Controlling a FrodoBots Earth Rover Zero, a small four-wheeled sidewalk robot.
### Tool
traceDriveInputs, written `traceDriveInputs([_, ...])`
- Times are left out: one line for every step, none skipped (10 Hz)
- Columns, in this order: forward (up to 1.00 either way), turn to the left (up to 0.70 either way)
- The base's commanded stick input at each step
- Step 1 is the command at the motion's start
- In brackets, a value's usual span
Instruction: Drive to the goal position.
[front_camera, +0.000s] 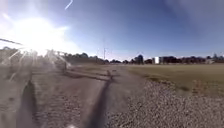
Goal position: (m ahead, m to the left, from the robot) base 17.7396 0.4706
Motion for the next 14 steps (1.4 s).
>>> traceDriveInputs([0.5,0.0])
traceDriveInputs([0.5,0.0])
traceDriveInputs([0.5,0.0])
traceDriveInputs([0.5,0.0])
traceDriveInputs([0.5,0.0])
traceDriveInputs([0.5,0.0])
traceDriveInputs([0.5,0.0])
traceDriveInputs([0.5,0.0])
traceDriveInputs([0.5,0.0])
traceDriveInputs([0.5,0.0])
traceDriveInputs([0.5,0.0])
traceDriveInputs([0.5,0.0])
traceDriveInputs([0.5,0.0])
traceDriveInputs([0.5,0.0])
